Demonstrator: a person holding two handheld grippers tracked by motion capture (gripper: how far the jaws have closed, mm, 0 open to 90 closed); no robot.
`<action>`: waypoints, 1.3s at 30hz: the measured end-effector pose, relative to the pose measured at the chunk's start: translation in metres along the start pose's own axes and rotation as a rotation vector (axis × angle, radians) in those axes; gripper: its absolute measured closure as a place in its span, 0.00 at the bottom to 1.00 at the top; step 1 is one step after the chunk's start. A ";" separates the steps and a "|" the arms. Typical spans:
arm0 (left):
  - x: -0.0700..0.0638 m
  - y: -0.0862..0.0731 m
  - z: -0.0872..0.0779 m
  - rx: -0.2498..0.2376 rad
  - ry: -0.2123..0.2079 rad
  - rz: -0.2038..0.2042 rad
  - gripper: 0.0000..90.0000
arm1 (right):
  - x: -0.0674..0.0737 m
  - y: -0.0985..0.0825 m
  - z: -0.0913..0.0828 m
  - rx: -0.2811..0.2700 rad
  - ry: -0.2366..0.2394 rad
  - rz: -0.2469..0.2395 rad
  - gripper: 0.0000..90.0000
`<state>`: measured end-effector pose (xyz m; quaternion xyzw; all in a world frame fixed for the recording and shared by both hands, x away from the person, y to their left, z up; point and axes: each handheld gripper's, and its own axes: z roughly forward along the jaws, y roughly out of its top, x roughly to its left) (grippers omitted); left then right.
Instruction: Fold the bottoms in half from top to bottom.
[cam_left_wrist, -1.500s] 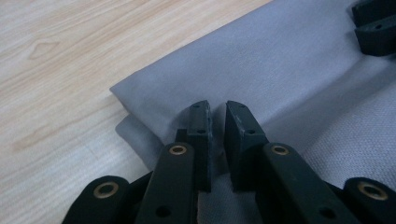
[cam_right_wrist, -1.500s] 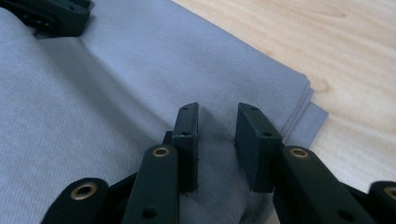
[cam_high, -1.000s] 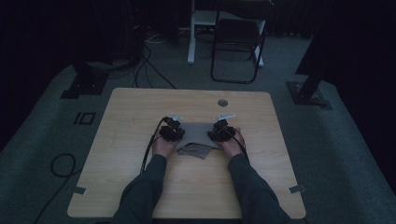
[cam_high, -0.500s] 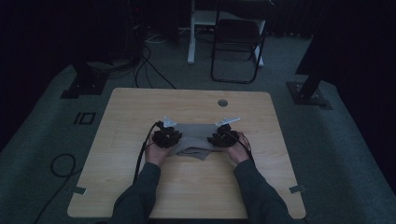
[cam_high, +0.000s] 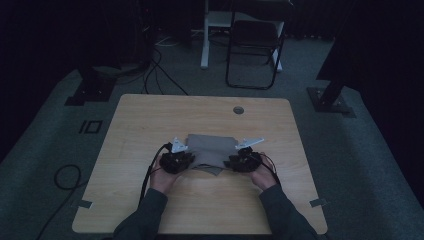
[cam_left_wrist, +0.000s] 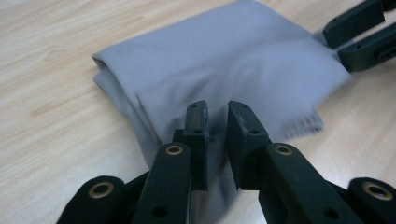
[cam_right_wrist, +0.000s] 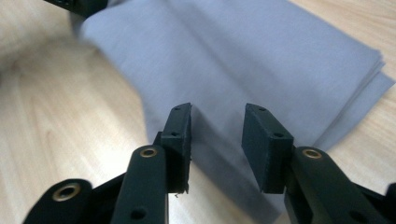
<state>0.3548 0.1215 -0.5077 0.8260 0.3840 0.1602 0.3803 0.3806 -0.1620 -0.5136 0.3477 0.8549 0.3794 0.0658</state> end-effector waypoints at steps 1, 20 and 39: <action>-0.001 -0.002 -0.001 0.004 0.005 0.007 0.85 | 0.001 -0.002 -0.002 -0.001 -0.001 -0.005 0.68; 0.011 -0.005 -0.008 0.008 -0.023 -0.015 0.94 | -0.014 -0.018 -0.001 -0.004 -0.014 0.000 0.96; 0.002 -0.015 -0.048 -0.086 -0.061 0.021 0.67 | -0.007 -0.032 -0.042 -0.125 -0.017 -0.033 0.63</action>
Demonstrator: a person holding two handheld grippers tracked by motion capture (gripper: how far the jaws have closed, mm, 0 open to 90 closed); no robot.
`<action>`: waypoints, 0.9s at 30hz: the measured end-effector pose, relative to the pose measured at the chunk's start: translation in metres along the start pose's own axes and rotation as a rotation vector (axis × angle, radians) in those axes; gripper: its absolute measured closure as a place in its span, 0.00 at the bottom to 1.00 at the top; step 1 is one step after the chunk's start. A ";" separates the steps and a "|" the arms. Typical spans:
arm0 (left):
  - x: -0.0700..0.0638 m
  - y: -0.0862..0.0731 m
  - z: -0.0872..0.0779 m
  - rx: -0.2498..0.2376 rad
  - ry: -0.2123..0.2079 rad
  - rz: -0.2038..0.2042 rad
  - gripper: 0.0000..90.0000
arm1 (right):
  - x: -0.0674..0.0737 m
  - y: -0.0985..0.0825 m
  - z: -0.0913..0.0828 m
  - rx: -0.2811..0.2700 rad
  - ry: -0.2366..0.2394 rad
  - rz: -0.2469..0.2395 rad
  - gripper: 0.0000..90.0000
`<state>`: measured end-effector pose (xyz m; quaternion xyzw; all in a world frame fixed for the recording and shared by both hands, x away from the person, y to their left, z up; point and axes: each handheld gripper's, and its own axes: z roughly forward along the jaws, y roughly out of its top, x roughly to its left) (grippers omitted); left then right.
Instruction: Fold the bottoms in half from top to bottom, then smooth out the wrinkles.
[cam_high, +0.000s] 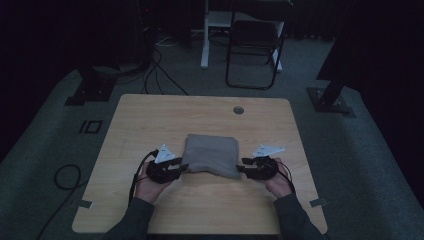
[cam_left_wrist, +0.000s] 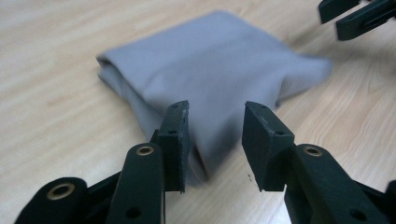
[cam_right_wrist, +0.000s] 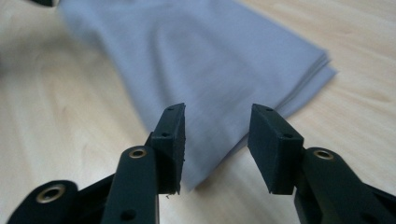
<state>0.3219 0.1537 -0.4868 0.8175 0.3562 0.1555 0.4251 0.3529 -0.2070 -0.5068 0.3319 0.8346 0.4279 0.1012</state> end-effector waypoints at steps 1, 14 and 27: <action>0.000 0.002 -0.001 -0.010 -0.001 -0.003 0.66 | -0.001 0.002 0.001 -0.006 -0.015 0.014 0.62; 0.007 0.019 0.044 0.030 0.016 -0.046 0.64 | 0.011 0.016 0.038 0.007 -0.070 0.022 0.58; 0.012 0.003 0.062 0.092 0.007 -0.086 0.60 | 0.016 0.020 0.067 0.021 -0.055 0.079 0.55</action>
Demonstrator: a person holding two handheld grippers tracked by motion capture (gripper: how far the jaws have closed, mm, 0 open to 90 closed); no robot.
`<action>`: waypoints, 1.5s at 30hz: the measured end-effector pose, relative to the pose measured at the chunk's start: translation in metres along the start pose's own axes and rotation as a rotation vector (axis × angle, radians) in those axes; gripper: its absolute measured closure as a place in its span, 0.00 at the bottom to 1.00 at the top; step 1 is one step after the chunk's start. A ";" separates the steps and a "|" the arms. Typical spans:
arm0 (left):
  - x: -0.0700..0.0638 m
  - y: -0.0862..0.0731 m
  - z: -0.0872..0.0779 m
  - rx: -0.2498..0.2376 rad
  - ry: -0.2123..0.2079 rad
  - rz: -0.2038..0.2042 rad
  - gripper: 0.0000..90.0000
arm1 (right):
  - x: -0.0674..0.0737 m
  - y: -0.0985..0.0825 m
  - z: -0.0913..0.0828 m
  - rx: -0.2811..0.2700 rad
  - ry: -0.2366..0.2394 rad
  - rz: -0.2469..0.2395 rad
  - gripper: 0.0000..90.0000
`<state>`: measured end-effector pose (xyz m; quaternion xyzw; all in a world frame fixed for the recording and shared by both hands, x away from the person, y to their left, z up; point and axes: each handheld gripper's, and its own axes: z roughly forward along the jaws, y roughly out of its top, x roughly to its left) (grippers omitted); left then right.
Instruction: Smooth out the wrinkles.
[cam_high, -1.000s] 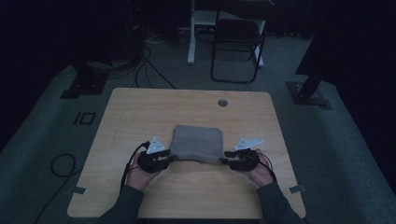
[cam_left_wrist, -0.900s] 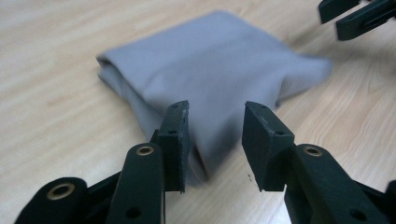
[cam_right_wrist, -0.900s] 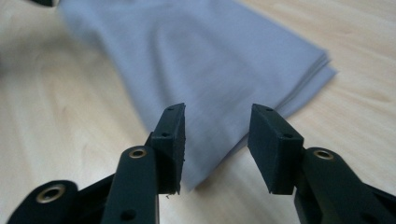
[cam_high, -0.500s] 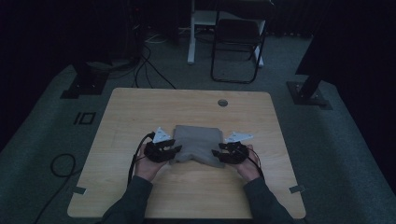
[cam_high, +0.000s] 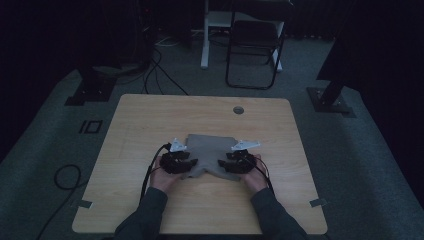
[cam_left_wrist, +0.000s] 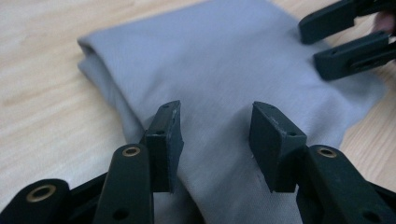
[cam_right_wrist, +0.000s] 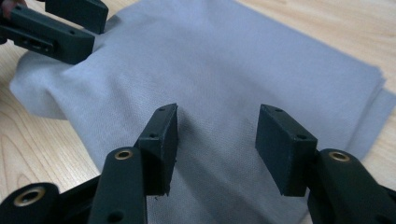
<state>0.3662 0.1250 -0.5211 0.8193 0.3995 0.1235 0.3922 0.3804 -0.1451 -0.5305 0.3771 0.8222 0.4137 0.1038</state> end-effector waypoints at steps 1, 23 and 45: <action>0.001 -0.001 0.001 0.007 -0.004 -0.003 0.59 | 0.000 -0.001 0.000 0.000 0.001 0.002 0.55; -0.004 -0.024 0.010 0.087 0.067 0.055 0.61 | 0.003 -0.023 0.003 0.070 -0.113 -0.131 0.56; 0.024 -0.005 0.035 0.007 0.214 -0.013 0.62 | -0.038 -0.012 0.016 -0.002 -0.187 -0.041 0.54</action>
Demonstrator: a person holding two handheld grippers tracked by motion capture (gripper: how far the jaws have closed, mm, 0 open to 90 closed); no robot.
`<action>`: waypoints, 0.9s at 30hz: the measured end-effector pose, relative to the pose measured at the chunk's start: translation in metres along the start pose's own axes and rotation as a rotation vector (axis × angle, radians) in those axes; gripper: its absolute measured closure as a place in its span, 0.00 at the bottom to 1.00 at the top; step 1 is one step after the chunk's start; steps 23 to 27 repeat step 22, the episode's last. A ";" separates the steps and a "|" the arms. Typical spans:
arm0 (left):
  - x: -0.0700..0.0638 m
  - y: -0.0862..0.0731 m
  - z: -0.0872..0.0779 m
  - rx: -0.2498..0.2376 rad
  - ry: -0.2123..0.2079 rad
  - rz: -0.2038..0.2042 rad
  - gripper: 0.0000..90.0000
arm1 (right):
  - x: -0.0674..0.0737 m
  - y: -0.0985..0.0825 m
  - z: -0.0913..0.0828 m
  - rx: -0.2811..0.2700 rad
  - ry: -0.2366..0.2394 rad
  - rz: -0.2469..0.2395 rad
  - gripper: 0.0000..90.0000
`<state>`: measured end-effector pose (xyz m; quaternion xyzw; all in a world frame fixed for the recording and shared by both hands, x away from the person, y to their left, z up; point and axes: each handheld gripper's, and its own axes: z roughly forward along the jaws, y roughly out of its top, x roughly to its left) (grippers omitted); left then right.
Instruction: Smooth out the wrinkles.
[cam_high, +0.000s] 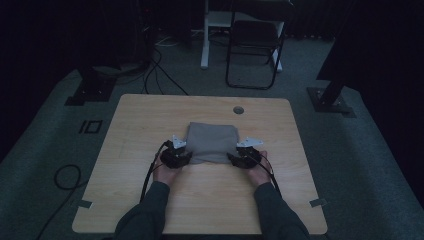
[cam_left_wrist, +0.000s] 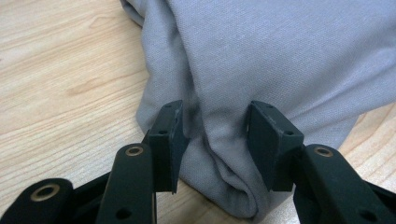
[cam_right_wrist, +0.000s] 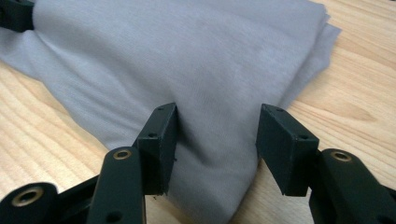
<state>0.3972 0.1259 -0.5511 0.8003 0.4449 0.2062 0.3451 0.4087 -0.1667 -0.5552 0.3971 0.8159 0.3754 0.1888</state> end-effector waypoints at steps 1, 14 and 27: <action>-0.001 0.000 -0.001 -0.005 0.004 0.005 0.61 | 0.000 0.000 0.000 0.000 -0.003 0.002 0.54; 0.037 -0.008 -0.044 -0.100 0.042 -0.097 0.58 | -0.035 -0.003 -0.049 -0.086 -0.002 0.098 0.50; 0.061 -0.017 -0.046 -0.061 0.087 -0.146 0.57 | -0.050 -0.015 -0.048 -0.038 -0.034 0.129 0.50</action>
